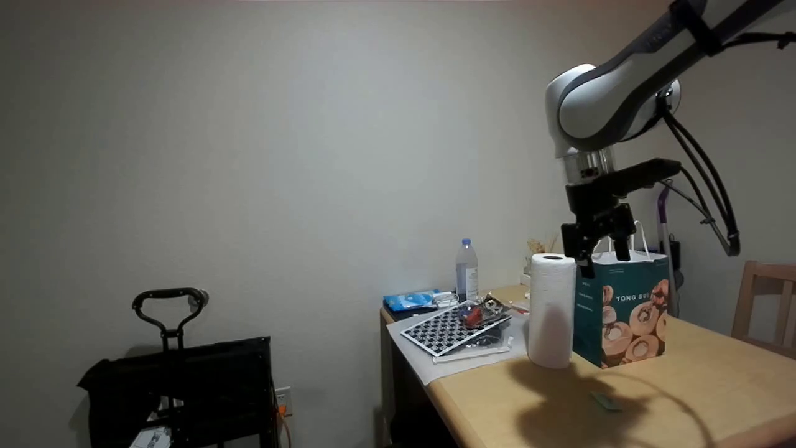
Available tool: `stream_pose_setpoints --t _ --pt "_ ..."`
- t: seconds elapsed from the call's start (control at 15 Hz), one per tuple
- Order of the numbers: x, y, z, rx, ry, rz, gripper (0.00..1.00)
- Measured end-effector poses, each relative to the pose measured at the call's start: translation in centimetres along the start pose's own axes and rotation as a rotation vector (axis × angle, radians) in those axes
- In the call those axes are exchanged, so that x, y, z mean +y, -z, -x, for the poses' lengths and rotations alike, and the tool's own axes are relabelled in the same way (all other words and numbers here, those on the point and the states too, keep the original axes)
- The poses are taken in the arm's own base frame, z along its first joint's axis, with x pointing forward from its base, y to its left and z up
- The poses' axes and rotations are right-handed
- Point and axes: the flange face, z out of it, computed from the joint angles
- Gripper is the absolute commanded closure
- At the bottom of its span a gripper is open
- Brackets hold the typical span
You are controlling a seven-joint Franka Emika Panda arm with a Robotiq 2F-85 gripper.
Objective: Pick up the small object on the table and put it in the paper bag
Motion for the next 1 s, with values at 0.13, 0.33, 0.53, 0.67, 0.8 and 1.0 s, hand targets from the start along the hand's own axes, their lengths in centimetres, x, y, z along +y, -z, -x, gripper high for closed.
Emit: stream_pose_setpoints --t 0.13,0.33,0.53,0.67,0.8,1.0 --pt "0.0 0.0 0.0 0.0 0.001 0.0 0.0" --pt "-0.3 -1.4 -0.6 -0.033 -0.047 -0.007 0.0" --pt "-0.5 -6.0 -2.0 -0.128 -0.119 -0.021 0.0" --pt "-0.1 -9.7 -3.1 -0.181 -0.144 -0.028 0.0" --pt "0.2 -13.0 -3.8 -0.227 -0.154 -0.03 0.0" --pt "0.1 -14.1 -4.2 -0.244 -0.152 -0.025 0.0"
